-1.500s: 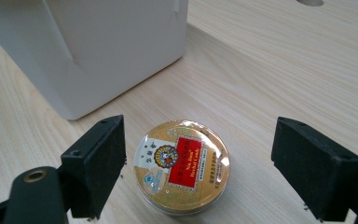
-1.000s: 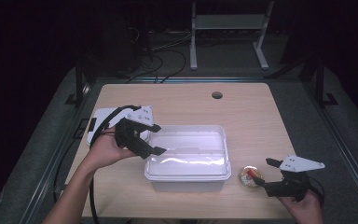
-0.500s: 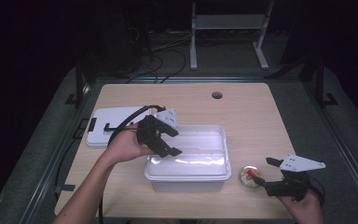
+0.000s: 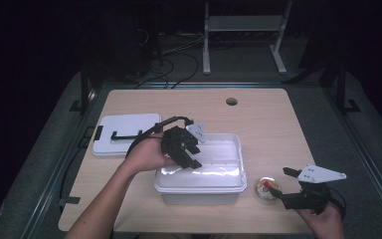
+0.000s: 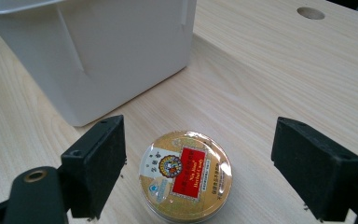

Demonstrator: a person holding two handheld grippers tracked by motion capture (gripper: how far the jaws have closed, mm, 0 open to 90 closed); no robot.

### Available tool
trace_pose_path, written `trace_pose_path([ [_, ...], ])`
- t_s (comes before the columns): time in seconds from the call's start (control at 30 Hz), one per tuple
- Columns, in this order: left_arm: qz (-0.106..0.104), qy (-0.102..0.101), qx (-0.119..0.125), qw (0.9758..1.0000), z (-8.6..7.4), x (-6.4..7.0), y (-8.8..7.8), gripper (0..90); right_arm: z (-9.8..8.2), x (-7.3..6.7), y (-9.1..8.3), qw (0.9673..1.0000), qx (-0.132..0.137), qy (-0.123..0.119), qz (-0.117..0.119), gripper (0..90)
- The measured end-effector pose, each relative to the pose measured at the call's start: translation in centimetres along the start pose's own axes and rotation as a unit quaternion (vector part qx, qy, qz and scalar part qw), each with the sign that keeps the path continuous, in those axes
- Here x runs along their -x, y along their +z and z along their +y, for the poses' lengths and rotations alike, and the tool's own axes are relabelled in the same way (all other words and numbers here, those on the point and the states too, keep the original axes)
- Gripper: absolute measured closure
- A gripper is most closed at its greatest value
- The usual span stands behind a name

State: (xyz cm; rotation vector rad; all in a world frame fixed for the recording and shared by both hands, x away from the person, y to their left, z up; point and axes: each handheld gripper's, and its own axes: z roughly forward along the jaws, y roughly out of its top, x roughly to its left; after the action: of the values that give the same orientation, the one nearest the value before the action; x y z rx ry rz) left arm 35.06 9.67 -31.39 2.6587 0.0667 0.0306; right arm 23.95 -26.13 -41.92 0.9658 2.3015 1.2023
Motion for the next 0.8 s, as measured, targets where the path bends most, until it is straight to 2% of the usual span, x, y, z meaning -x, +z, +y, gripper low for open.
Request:
trace_pose_path([
  [0.37, -0.018, -0.001, -0.020, 0.9996, 0.5, -0.6, 1.3, 65.0, 0.0, 0.0, 0.0, 1.0000, 0.001, -0.003, 0.000, 17.2],
  [0.8, -0.020, 0.006, -0.036, 0.9991, 0.7, -0.8, 1.9, 82.1, 0.0, -0.1, -0.1, 1.0000, 0.001, -0.005, -0.001, 17.2],
])
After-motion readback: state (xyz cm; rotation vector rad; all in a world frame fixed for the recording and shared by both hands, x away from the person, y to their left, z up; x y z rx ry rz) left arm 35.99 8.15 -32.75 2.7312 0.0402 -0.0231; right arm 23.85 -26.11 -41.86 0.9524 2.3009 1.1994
